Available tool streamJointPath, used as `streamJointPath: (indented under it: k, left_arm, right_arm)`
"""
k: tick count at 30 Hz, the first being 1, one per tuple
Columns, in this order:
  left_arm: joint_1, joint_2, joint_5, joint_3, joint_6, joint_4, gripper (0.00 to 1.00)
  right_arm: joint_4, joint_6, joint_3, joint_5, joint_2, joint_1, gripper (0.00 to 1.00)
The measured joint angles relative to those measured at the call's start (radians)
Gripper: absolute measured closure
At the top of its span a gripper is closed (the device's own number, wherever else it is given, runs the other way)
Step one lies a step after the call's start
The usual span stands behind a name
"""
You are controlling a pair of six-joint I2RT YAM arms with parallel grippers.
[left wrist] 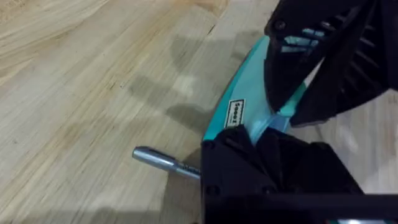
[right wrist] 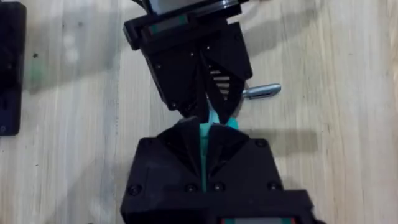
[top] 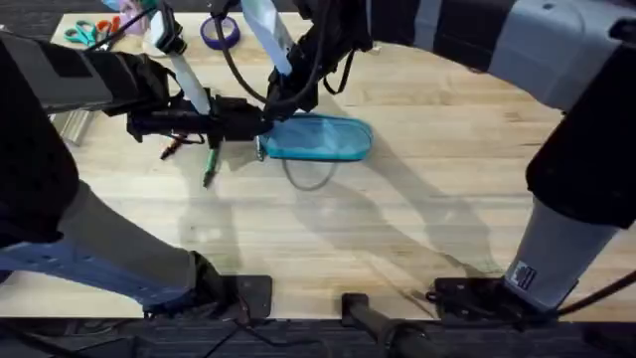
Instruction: Unzip the bag, pick up the pens from the table one at a time and place them inside, then zip the bag closed.
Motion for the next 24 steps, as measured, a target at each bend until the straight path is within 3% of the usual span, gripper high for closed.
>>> streamJointPath:
  k: [22, 23, 24]
  left_arm:
    - [0.000, 0.000, 0.001, 0.000, 0.000, 0.000, 0.958]
    - [0.000, 0.000, 0.001, 0.000, 0.000, 0.000, 0.958]
    - [0.000, 0.000, 0.002, 0.000, 0.000, 0.001, 0.958]
  right_arm:
    - [-0.057, 0.047, 0.007, -0.019, -0.003, -0.022, 0.968]
    - [-0.065, 0.051, 0.008, -0.021, -0.005, -0.025, 0.929]
    - [-0.074, 0.057, 0.008, -0.025, -0.010, -0.027, 0.811]
